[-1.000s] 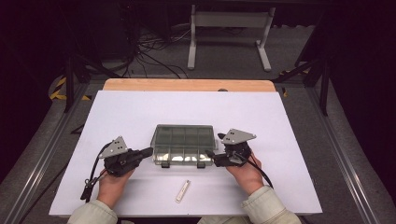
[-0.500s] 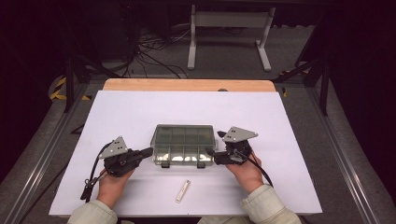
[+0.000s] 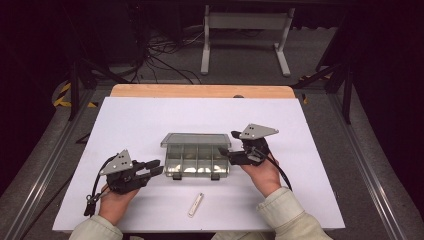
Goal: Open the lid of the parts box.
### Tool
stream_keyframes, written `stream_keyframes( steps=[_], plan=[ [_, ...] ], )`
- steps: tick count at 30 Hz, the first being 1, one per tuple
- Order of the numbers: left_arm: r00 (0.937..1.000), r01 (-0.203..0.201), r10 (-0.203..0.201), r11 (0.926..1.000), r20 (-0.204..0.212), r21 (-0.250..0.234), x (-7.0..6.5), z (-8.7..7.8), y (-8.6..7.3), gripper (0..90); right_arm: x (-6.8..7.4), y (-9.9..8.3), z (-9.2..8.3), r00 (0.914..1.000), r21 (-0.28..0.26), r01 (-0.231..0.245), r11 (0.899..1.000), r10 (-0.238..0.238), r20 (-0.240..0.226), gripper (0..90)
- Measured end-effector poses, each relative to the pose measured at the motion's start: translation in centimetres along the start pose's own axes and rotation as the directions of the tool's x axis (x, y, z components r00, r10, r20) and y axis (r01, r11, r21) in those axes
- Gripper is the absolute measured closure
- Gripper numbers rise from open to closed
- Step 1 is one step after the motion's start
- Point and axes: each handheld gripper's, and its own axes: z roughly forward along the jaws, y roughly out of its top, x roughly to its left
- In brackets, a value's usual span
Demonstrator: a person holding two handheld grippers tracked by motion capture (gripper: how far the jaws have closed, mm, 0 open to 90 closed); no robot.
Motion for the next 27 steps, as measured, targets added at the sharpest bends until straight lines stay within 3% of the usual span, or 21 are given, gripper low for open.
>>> stream_keyframes(
  steps=[7, 12, 19, 27],
  plan=[
    [0.9997, -0.019, 0.018, 0.9994, -0.017, -0.029, -0.7, -1.1, 0.0, 41.9, -0.7, 1.2, 0.4, 1.0000, -0.008, -0.005, 1.000, 0.005, -0.001, 29.2],
    [0.9997, 0.006, -0.008, 0.9973, -0.025, -0.073, -0.8, -2.5, -0.4, 30.7, -1.6, 1.9, 0.7, 0.9997, -0.016, -0.023, 1.000, 0.022, -0.005, 31.5],
    [0.9982, 0.040, -0.045, 0.9927, -0.040, -0.113, -0.5, -4.1, -1.0, 18.0, -2.6, 2.7, 1.3, 0.9993, -0.033, -0.036, 0.999, 0.036, -0.005, 35.4],
    [0.9973, 0.026, -0.034, 0.9917, -0.064, -0.126, -0.5, -4.6, -1.3, 11.5, -3.5, 3.1, 2.4, 0.9990, -0.039, -0.046, 0.998, 0.046, 0.001, 40.0]
  ],
)
